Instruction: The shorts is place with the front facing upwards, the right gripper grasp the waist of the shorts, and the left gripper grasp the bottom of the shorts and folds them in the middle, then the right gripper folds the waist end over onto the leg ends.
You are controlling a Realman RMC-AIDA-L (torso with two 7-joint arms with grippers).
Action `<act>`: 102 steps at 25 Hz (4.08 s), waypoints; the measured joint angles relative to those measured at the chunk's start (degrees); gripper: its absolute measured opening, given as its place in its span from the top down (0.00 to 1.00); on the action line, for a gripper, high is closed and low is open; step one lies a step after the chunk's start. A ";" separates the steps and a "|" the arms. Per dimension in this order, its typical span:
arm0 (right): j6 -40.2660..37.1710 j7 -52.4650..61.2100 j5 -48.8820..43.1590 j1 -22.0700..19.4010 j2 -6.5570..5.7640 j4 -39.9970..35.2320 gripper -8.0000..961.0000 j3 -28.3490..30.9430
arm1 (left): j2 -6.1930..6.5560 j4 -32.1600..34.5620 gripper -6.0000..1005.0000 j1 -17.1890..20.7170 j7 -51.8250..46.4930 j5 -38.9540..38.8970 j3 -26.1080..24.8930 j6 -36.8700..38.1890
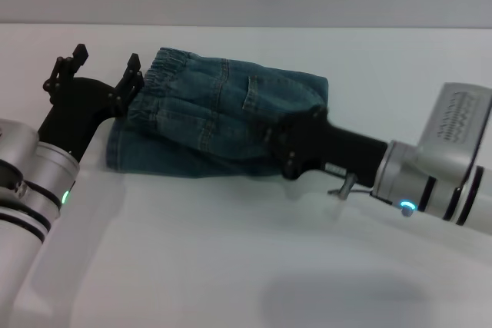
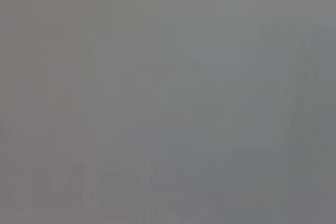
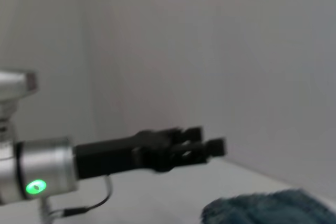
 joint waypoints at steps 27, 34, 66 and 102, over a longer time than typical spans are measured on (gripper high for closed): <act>18.77 14.11 -4.07 -3.57 -0.41 -7.04 0.99 0.00 | -0.02 -1.29 0.17 -1.05 -0.35 0.00 -0.33 -0.10; 14.68 14.97 -3.81 -6.60 -0.43 -11.83 0.99 0.00 | 0.06 -2.12 0.17 -1.31 -0.83 0.01 -0.13 0.08; 21.37 9.04 7.54 0.35 -0.04 -5.13 0.99 -0.38 | -0.21 -2.94 0.17 -3.87 -1.45 0.00 -0.38 -0.42; 17.66 22.87 -5.02 2.07 -0.07 -8.25 0.98 -1.17 | -0.03 -3.61 0.17 -5.50 -1.43 0.25 -0.25 -1.15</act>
